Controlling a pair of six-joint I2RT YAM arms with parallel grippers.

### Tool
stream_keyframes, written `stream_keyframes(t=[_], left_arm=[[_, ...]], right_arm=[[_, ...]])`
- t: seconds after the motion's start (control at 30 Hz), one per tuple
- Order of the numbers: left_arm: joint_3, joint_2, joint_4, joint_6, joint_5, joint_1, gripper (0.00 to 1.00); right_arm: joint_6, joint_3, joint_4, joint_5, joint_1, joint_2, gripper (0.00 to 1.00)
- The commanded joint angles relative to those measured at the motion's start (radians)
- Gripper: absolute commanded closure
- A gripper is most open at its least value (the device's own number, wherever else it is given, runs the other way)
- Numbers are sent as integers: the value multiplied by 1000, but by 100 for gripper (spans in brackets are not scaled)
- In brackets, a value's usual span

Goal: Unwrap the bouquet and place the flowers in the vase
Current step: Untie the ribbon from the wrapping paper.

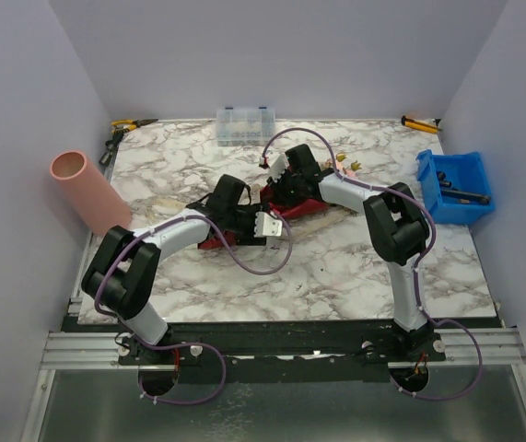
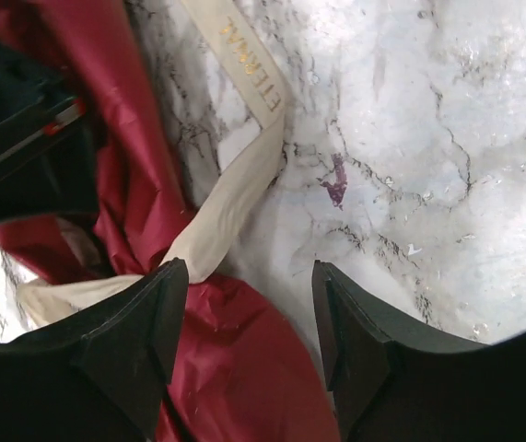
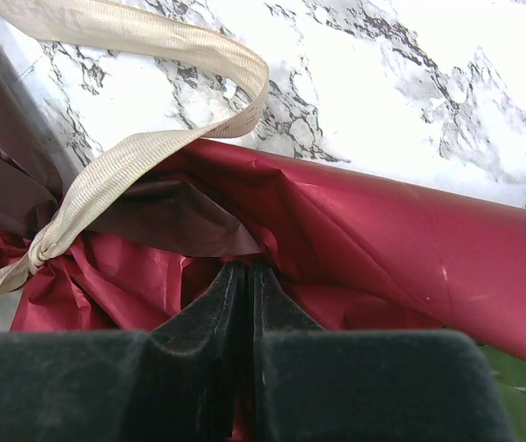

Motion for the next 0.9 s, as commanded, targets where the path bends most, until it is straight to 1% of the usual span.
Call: stream_keyframes(t=[0.0,0.1,0.3,0.5,0.6,0.73,0.87], left_arm=[[-14,45,32,135,-89,-44,39],[-14,75,57,157,-122,-70,41],[-21,96,70,192,-124,-114,42],[-30,113,77,252,-182,-186,43],[-10,135,83,251,-194,-196,42],[13,184,116,267,-236,-200,39],[34,217,127,281,-251,-200,38]], right_arm=[[-48,-89,-224,132,-1,154,91],[-49,-88,-225,129,0,154,91],[-52,-87,-226,128,-1,154,91],[-52,-85,-229,126,-1,157,90],[-51,-86,-229,127,-1,157,91],[-51,-86,-230,124,-2,157,91],[-52,-85,-231,124,-1,157,91]])
